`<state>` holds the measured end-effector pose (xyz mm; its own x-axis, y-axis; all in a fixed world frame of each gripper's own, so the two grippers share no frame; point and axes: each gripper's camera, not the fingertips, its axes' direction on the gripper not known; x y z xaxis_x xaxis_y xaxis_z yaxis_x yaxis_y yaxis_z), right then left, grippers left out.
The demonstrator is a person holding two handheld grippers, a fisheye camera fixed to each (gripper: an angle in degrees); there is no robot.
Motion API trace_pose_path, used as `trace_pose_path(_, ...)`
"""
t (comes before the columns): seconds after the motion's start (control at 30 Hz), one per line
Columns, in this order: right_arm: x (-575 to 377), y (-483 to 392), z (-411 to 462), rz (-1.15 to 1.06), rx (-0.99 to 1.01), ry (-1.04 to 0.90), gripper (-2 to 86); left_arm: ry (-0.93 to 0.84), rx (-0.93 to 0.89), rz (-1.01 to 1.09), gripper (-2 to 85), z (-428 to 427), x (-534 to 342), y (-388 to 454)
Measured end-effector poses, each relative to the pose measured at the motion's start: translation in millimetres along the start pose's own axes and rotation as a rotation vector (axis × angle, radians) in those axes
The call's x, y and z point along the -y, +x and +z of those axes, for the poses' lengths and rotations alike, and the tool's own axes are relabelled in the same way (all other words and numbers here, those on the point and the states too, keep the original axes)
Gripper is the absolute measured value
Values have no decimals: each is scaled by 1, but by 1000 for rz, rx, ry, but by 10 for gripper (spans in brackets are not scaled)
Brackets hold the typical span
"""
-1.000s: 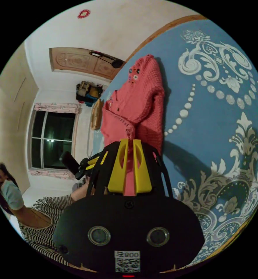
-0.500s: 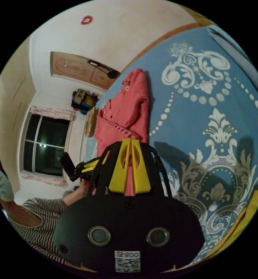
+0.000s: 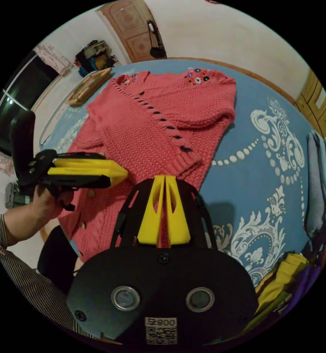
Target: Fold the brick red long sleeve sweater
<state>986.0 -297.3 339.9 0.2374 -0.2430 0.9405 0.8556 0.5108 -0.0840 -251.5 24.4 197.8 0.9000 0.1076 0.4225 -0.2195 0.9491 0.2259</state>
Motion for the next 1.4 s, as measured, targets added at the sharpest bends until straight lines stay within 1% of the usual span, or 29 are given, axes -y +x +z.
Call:
trace_pose_path(0.1, -22, -14, 1, -32, -65, 28, 1, -92, 28, -37, 8, 5, -11, -17)
trace_pose_path(0.17, -37, -21, 2, -45, -101, 48, 1, -64, -27, -68, 5, -6, -23, -29)
trace_pose_path(0.23, -55, -27, 2, -64, -130, 53, 1, -58, -9, -62, 4, -18, -30, -32)
trace_pose_path(0.27, -58, -28, 2, -65, -132, 49, 1, -29, 26, -43, 3, -28, -37, -32)
trace_pose_path(0.33, -73, -26, 2, -45, -113, 34, 1, -32, 59, -28, 3, -36, -48, -36)
trace_pose_path(0.4, -85, -24, 2, -20, -90, 33, 1, -114, 59, -25, 3, -34, -58, -43)
trace_pose_path(0.43, -94, -24, 2, -17, -90, 35, 1, -79, 47, -18, 3, -42, -68, -48)
trace_pose_path(0.53, -119, -25, 4, -34, -113, 45, 1, -60, 12, -54, 6, -68, -87, -62)
trace_pose_path(0.6, -134, -22, 4, -22, -104, 53, 1, -16, 28, -42, 9, -90, -102, -68)
trace_pose_path(0.7, -159, -10, 0, 16, -43, 46, 1, 56, 76, -59, 21, -134, -130, -89)
trace_pose_path(0.77, -174, 1, -5, 44, 18, 51, 2, 113, 125, -104, 45, -174, -153, -118)
trace_pose_path(0.9, -210, 39, -31, 132, 113, 210, 10, 196, 177, -205, 84, -234, -183, -174)
trace_pose_path(0.97, -218, 61, -36, 176, 166, 239, 16, 204, 169, -307, 96, -265, -199, -215)
trace_pose_path(1.03, -229, 87, -34, 229, 270, 229, 22, 215, 156, -381, 99, -284, -218, -237)
trace_pose_path(1.1, -243, 94, -30, 227, 308, 207, 26, 216, 144, -412, 102, -299, -240, -248)
trace_pose_path(1.17, -265, 95, -22, 206, 305, 158, 30, 185, 98, -435, 106, -313, -278, -255)
trace_pose_path(1.27, -318, 98, -9, 234, 345, 80, 39, 125, 58, -493, 113, -332, -338, -257)
trace_pose_path(1.33, -369, 103, -6, 281, 391, 43, 50, 125, -3, -547, 117, -348, -380, -255)
trace_pose_path(1.4, -408, 105, -8, 320, 434, 22, 61, 114, -24, -603, 119, -366, -423, -250)
